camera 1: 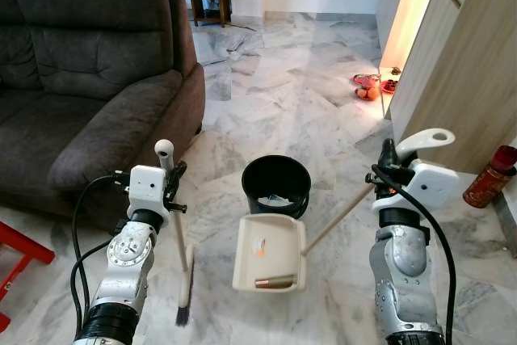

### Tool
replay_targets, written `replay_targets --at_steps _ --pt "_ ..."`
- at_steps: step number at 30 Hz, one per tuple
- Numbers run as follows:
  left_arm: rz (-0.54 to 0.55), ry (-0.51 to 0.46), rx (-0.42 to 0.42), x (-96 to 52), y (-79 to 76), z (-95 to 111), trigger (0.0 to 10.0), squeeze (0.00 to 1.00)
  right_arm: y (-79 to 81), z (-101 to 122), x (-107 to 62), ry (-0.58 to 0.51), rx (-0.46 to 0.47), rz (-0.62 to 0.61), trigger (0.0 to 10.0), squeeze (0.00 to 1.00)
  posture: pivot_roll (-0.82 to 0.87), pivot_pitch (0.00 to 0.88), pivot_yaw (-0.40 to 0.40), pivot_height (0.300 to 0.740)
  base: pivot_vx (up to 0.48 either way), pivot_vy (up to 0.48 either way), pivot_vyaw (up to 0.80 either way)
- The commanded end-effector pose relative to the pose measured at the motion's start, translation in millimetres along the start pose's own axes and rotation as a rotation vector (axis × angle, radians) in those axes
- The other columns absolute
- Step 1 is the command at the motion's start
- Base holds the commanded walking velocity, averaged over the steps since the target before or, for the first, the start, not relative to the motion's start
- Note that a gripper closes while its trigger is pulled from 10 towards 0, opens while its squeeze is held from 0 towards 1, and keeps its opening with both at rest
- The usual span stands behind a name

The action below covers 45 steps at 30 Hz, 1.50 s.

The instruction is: Sweep floor

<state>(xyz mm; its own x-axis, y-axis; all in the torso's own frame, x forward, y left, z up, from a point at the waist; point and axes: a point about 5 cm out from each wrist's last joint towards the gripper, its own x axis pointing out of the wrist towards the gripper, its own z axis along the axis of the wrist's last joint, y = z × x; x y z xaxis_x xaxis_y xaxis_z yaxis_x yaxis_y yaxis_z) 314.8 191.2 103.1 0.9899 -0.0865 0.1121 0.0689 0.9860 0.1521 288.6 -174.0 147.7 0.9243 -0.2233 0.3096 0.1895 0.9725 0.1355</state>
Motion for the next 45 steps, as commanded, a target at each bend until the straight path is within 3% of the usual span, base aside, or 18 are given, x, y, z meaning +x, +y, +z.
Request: replay_targets --at_steps 1,10,20,45 --pt "0.005 -0.039 0.028 1.3 3.2 6.0 10.0 0.0 5.5 16.2 2.8 -0.068 0.019 0.014 10.0 0.0 0.02 0.0 0.043 0.74 0.0 0.0 0.0" --pt "0.015 -0.041 0.033 0.4 3.0 4.0 10.0 0.0 2.3 45.7 -1.2 -0.145 0.03 0.012 10.0 0.0 0.01 0.0 0.041 0.74 0.0 0.0 0.0" --pt "0.037 -0.06 0.033 -6.4 10.3 2.8 10.0 0.0 12.1 68.5 9.6 -0.226 0.077 0.013 10.0 0.0 0.02 0.0 0.04 0.74 0.0 0.0 0.0" --pt "0.043 -0.086 0.038 -6.5 6.3 5.9 10.0 0.0 21.1 65.5 15.0 -0.221 0.094 0.034 10.0 0.0 0.02 0.0 0.039 0.74 0.064 0.0 0.0"
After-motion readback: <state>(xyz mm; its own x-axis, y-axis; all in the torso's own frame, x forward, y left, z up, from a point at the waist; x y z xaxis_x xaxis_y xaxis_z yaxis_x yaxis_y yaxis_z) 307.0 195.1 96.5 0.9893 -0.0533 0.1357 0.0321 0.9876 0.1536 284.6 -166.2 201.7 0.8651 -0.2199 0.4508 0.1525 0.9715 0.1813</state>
